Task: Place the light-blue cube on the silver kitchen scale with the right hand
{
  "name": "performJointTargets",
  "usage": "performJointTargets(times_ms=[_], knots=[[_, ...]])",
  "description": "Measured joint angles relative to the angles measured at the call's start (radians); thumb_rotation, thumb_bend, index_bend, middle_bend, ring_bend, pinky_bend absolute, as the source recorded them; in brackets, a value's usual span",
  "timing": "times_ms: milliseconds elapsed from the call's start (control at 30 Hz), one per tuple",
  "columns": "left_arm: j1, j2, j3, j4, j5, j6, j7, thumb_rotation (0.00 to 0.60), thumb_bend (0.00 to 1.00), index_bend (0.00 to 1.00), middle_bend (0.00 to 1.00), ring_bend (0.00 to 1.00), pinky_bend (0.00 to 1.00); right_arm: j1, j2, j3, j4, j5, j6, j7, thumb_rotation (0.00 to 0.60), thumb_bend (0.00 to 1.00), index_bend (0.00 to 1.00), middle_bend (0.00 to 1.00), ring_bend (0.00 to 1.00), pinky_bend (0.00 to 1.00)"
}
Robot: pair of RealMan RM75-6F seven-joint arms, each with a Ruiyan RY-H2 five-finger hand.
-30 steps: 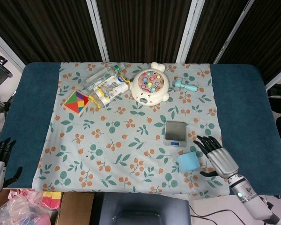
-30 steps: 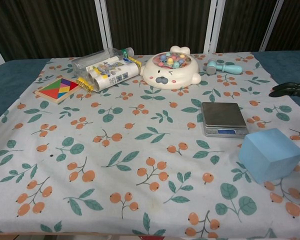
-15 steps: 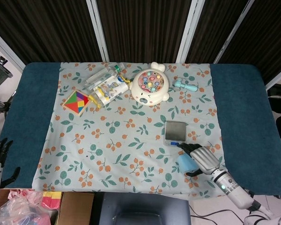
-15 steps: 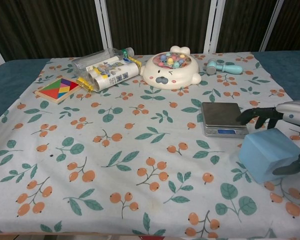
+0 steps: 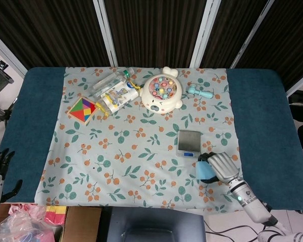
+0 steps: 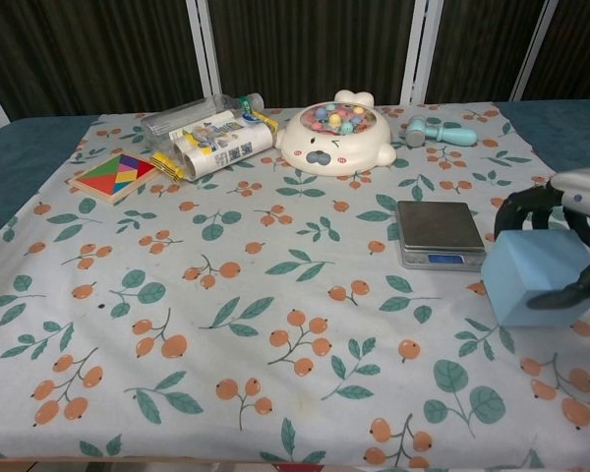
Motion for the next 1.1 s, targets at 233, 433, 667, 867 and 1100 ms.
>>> performJointTargets(times_ms=[233,433,667,867,1100], knots=[[-0.004,-0.002,0.001,-0.003,0.002,-0.007,0.011,0.600,0.34,0.05,0.00,0.00,0.34,0.020,0.000,0.083,-0.007,0.039,0.039,0.049,0.600,0.12,0.83,0.70,0.75,0.81],[-0.005,-0.001,0.001,-0.003,0.000,-0.011,0.011,0.600,0.34,0.05,0.00,0.00,0.34,0.056,-0.004,0.121,-0.004,0.072,0.012,0.072,0.600,0.12,0.82,0.70,0.73,0.80],[-0.007,0.000,0.001,-0.003,-0.004,-0.016,0.009,0.600,0.34,0.05,0.00,0.00,0.34,0.150,-0.065,0.190,0.098,0.175,-0.089,0.073,0.600,0.12,0.82,0.70,0.72,0.79],[-0.006,0.002,0.001,-0.007,-0.007,-0.018,0.007,0.600,0.34,0.05,0.00,0.00,0.35,0.207,-0.132,0.211,0.191,0.225,-0.143,0.073,0.600,0.12,0.79,0.70,0.69,0.77],[-0.006,0.004,0.001,-0.006,-0.006,-0.018,0.002,0.600,0.34,0.05,0.00,0.00,0.35,0.236,-0.159,0.205,0.229,0.264,-0.195,0.084,0.600,0.12,0.56,0.54,0.52,0.64]])
